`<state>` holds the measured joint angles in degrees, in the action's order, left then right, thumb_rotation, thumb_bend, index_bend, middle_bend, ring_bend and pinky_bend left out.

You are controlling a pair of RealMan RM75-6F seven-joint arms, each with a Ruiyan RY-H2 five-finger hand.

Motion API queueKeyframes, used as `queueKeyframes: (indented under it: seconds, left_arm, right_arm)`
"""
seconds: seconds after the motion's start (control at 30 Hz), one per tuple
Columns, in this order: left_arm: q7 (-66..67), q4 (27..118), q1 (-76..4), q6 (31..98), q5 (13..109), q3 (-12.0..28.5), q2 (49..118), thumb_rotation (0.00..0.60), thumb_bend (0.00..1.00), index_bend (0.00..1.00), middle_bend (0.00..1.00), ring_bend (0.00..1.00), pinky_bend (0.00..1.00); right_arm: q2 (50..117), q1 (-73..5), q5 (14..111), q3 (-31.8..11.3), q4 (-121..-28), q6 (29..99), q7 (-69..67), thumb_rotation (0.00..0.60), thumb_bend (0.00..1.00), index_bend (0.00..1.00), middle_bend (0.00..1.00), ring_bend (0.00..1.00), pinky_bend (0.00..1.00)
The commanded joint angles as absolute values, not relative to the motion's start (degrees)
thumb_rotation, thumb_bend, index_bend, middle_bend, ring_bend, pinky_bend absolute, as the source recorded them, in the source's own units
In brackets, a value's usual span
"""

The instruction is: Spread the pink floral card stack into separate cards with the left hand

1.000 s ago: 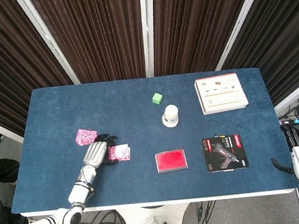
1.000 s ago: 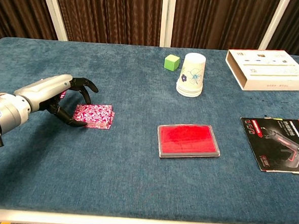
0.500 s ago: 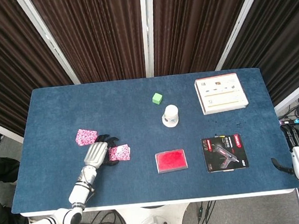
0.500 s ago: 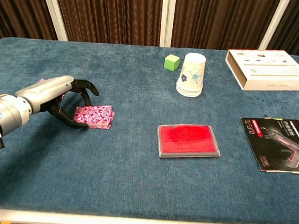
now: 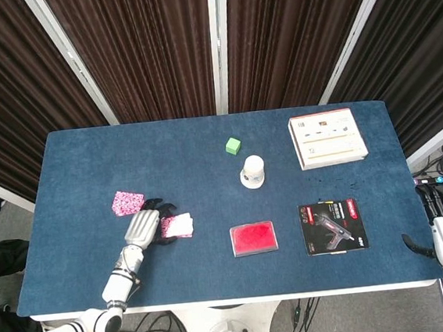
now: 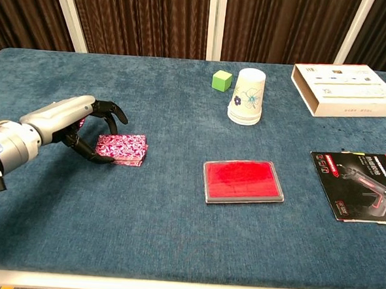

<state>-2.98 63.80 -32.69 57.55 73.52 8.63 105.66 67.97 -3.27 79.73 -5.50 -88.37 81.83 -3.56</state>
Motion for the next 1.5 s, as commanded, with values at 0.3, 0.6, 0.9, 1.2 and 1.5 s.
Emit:
queueKeyframes:
  seconds: [0.3, 0.6, 0.9, 1.2, 1.5]
  left_arm:
    - [-5.9, 63.0, -32.6, 58.7, 75.4, 8.4, 105.8, 0.600, 0.21, 0.30, 0.45, 0.14, 0.11]
    - [-7.2, 62.1, -32.2, 58.6, 75.3, 8.3, 106.1, 0.600, 0.22, 0.34, 0.47, 0.15, 0.11]
    - [-10.6, 60.0, -31.8, 58.6, 75.4, 8.4, 107.2, 0.600, 0.22, 0.38, 0.47, 0.16, 0.11]
    - [-14.1, 58.9, -31.5, 58.8, 75.8, 8.6, 107.7, 0.600, 0.24, 0.50, 0.49, 0.18, 0.11]
    - [-15.2, 58.4, -31.2, 58.9, 76.2, 8.4, 107.9, 0.600, 0.24, 0.52, 0.50, 0.18, 0.11]
  right_arm:
    - [68.0, -3.2, 79.6, -5.5, -88.4, 81.8, -3.6, 0.600, 0.15, 0.00, 0.00, 0.00, 0.00]
    - [68.1, -3.2, 79.7, -5.4, -88.3, 81.8, -3.5, 0.600, 0.15, 0.00, 0.00, 0.00, 0.00]
    - [68.1, -3.2, 79.5, -5.4, -88.2, 81.8, -3.4, 0.600, 0.15, 0.00, 0.00, 0.00, 0.00]
    - [68.1, -3.2, 79.4, -5.4, -88.2, 81.6, -3.4, 0.600, 0.15, 0.00, 0.00, 0.00, 0.00]
    - [68.0, -3.3, 79.3, -5.5, -88.4, 81.5, -3.2, 0.600, 0.15, 0.00, 0.00, 0.00, 0.00]
